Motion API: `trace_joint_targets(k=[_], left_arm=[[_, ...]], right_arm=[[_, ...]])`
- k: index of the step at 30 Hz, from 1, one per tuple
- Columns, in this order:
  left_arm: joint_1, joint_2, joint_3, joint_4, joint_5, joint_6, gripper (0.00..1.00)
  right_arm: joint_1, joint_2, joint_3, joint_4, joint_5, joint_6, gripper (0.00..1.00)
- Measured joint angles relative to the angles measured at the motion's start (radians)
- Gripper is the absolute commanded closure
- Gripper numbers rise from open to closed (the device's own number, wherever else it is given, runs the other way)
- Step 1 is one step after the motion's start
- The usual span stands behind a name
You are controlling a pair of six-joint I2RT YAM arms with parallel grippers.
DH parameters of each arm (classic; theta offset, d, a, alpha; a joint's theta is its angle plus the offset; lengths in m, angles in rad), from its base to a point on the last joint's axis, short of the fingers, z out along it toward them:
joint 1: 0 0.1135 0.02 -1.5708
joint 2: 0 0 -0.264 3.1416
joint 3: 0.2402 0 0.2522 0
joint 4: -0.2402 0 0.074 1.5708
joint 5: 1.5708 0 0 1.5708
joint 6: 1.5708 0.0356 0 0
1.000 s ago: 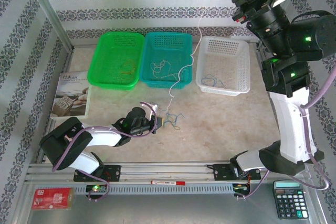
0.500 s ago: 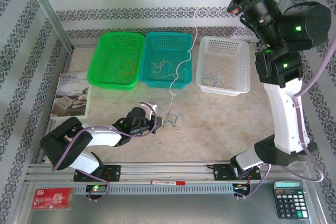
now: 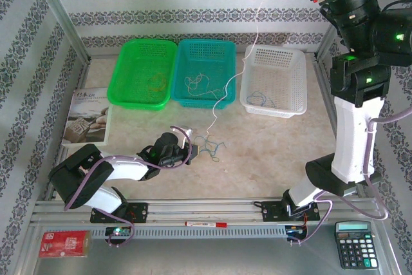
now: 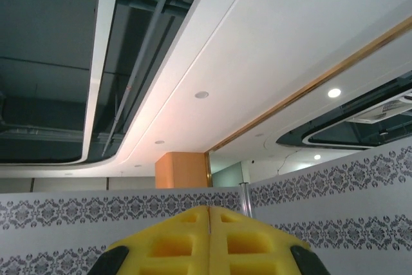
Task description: Untangle the cables
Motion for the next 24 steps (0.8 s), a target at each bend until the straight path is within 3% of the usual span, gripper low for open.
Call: trace_joint_targets(k=[17, 20, 24], left_arm=[[0.000, 0.003, 0.013, -0.051, -0.041, -0.008, 1.00], [0.000, 0.004, 0.045, -0.117, -0.076, -0.016, 1.00], [0.000, 0.007, 0.090, -0.167, -0.098, -0.031, 1.00]], right_arm=[[-0.077, 0.059, 0.043, 0.013, -0.003, 0.080, 1.00], [-0.043, 0.077, 0.064, 0.038, -0.027, 0.143, 1.00], [0.083, 0.125, 0.071, 0.066, -0.092, 0.202, 1.00]])
